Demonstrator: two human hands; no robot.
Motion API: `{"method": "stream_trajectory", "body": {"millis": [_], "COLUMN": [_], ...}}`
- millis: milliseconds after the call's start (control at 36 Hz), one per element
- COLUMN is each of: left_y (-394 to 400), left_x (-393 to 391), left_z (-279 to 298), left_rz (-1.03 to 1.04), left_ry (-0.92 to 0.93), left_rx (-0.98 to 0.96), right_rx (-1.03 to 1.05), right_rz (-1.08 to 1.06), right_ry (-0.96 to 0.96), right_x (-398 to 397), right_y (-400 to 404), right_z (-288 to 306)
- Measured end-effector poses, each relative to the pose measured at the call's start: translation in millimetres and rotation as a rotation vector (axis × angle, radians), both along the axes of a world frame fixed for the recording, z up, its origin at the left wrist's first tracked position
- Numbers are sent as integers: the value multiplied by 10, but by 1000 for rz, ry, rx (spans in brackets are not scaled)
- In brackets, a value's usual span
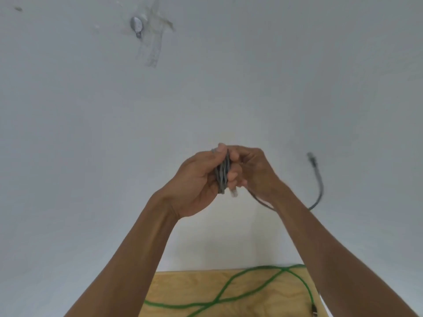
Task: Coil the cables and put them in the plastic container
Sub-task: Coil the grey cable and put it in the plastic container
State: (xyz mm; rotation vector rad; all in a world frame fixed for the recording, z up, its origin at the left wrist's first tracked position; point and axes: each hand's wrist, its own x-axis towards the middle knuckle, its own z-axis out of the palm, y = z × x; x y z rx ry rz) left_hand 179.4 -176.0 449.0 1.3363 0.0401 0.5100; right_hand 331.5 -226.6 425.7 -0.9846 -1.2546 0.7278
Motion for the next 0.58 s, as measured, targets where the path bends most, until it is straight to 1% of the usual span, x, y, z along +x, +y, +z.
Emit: {"method": "stream_trajectory", "body": {"millis": [28, 83, 139, 167, 222, 278, 333, 389, 444, 500, 583], "left_y": [4, 6, 39, 85, 203, 321, 383, 414, 437, 447, 356], "left_x": [12, 67, 136, 162, 188, 169, 137, 122, 90, 49, 14], "left_z": [26, 69, 106, 118, 133, 106, 50, 6, -41, -103, -181], "left_rz": [-4, 22, 122, 189, 310, 408, 492, 545, 566, 514, 376], "left_ry": [-26, -66, -112, -124, -82, 17, 120, 210, 264, 302, 350], "left_rx": [-28, -69, -93, -70, 57, 246, 467, 681, 800, 802, 688], "right_rx": [-15, -95, -169, -173, -134, -90, -81, -94, -76, -46, -16], "right_rz": [0, -80, -136, -129, -137, -189, -231, -259, -262, -236, -138], "right_ry": [11, -47, -144, -186, -227, -273, -393, -507, -575, -629, -727], "right_x": [-53, -161, -274, -332, -409, -401, -366, -306, -221, -129, -53], "right_y": [4, 13, -5, -24, -60, -80, -106, -142, -191, -239, -280], "right_z": [-67, -194, -273, -306, -347, -372, -359, -277, -137, 38, 302]}}
